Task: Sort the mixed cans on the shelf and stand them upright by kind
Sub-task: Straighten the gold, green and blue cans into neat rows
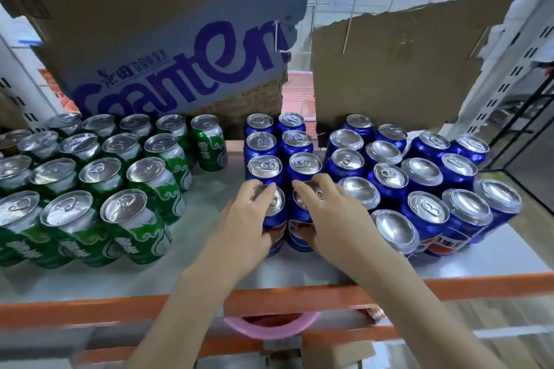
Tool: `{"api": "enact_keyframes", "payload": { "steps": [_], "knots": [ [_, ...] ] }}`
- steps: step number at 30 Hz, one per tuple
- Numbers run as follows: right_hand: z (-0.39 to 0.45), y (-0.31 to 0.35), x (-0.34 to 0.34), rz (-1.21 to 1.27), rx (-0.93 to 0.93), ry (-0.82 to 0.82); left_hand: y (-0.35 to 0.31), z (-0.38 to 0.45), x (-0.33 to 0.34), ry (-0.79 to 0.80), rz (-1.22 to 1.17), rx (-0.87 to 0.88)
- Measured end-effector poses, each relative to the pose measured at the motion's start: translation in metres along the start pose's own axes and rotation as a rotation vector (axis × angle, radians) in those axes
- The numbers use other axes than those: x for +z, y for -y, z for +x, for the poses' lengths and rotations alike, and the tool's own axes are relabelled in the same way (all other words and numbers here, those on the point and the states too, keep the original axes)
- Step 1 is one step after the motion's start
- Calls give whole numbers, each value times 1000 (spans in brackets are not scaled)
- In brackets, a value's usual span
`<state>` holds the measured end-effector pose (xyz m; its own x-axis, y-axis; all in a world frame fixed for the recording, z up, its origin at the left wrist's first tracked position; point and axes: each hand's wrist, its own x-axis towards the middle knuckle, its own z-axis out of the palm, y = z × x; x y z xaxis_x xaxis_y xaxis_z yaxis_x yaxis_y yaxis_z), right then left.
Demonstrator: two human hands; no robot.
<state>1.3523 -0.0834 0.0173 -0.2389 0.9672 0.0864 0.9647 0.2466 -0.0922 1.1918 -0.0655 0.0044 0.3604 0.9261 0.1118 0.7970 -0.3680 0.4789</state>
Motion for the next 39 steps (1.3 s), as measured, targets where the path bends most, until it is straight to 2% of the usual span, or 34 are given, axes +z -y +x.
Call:
{"api": "enact_keyframes", "payload": {
  "steps": [11, 16, 22, 26, 31, 39],
  "knots": [
    [11, -52, -42, 145, -211, 28, -48, 18, -34, -22, 88, -19],
    [31, -118, -69, 98, -74, -21, -68, 64, -44, -2, 100, 25],
    [69, -175, -77, 35, 110, 30, -90, 150, -18, 154, 225, 86],
    [89, -183, -73, -26, 194, 89, -102, 185, 8, 283, 318, 59],
    [105, -188, -65, -44, 234, 87, -102, 206, 26, 392, 277, -36],
    [140, -189, -51, 58, 250, 130, -107, 215, 38, 351, 259, -184]
  ]
}}
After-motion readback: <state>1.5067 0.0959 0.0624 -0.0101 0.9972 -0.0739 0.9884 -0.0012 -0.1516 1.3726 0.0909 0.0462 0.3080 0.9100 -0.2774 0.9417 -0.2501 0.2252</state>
